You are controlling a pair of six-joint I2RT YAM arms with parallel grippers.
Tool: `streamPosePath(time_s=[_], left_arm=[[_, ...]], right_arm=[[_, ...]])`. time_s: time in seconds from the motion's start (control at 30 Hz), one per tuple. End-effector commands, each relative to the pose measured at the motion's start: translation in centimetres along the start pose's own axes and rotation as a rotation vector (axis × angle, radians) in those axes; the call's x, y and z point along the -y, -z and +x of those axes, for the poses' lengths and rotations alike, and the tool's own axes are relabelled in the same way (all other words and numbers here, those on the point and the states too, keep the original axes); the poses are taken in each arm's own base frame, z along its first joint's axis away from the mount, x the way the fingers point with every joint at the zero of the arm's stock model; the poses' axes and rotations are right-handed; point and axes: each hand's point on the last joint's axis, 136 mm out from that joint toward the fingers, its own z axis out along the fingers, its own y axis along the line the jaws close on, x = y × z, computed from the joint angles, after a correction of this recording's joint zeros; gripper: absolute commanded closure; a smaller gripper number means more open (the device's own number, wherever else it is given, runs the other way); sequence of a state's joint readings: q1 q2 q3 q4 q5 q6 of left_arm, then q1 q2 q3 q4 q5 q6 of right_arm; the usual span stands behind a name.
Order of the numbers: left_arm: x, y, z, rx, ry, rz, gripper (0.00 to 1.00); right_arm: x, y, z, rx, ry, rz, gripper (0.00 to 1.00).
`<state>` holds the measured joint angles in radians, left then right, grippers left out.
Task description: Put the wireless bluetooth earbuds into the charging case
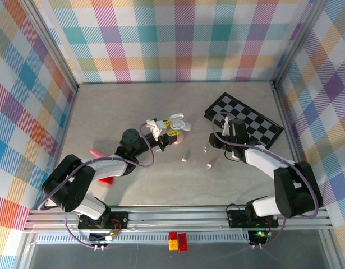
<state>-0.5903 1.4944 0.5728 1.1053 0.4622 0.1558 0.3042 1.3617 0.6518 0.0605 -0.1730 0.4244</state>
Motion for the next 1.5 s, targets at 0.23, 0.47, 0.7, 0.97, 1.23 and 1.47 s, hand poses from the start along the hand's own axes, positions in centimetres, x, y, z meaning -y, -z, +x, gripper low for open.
streamPosePath(time_s=[0.23,0.47,0.7,0.97,1.23,1.47], left_arm=[[0.0,-0.8,1.0,-0.014,-0.015,0.037,0.65],[0.1,-1.2,1.9,-0.033,-0.004,0.050,0.65],[0.2,-1.5,2.8,-0.052,0.005,0.056,0.65],[0.7,-2.3,3.1,-0.051,0.008,0.082,0.65],[0.8,-2.6,2.6,-0.026,0.002,0.097,0.65],[1.5,-2.4,2.5,-0.015,-0.020,0.131,0.65]], right_arm=[[-6.6,4.8,-2.3,0.107,0.261,-0.126,0.76],[-10.5,7.6,-4.3,0.156,0.325,-0.238,0.76],[-13.6,9.0,-5.6,0.181,0.369,-0.321,0.76],[-16.4,9.0,-5.4,0.159,0.398,-0.391,0.76],[-16.7,8.4,-4.7,0.115,0.414,-0.388,0.76],[-16.5,7.7,-4.2,0.070,0.424,-0.373,0.76]])
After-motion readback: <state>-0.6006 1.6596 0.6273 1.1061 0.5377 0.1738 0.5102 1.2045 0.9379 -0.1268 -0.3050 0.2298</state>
